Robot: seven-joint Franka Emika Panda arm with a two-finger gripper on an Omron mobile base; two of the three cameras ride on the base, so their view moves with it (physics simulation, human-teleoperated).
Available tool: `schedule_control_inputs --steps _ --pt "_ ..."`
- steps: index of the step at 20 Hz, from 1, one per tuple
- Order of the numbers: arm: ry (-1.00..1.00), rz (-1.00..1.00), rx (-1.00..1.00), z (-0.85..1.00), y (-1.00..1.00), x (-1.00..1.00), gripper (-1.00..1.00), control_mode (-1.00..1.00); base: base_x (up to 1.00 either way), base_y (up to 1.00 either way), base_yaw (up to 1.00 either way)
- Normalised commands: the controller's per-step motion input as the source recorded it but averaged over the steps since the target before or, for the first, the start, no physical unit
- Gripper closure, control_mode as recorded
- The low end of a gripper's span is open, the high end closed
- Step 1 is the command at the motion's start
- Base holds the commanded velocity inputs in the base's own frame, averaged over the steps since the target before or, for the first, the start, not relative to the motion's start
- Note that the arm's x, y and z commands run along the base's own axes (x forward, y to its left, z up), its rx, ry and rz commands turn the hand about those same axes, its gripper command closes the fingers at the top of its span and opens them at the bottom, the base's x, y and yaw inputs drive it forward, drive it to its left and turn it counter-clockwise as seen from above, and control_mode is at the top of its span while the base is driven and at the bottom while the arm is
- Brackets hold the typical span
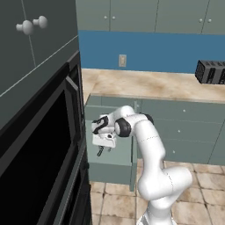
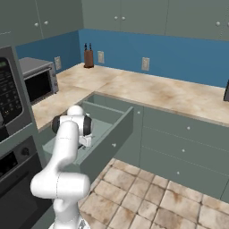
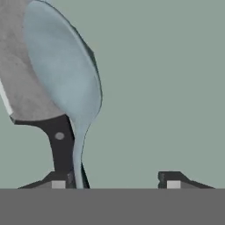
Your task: Pick up the metallic utensils from the counter and place them in the open drawer. Make sure not to pick up any wooden utensils.
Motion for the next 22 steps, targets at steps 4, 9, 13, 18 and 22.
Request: schedule_control_inputs --steps 4,9,13,18,22 --pt "-0.15 -0.09 0.04 0.67 0.0 -0.48 -1.0 -1.0 0.0 0.0 0.0" --pt "-0.16 -0.04 0.01 0.78 -0.11 -0.44 -1.0 -1.0 0.0 0.0 0.0" --pt "-0.12 -0.03 0.0 0.73 -0.37 -0.69 -1.0 -1.0 0.0 0.0 0.0" --pt "-0.19 0.0 0.02 0.97 -0.18 -0.49 -1.0 -1.0 0.0 0.0 0.0" --pt "-0.27 0.02 0.02 0.99 -0.24 -0.47 -1.0 -1.0 0.0 0.0 0.0"
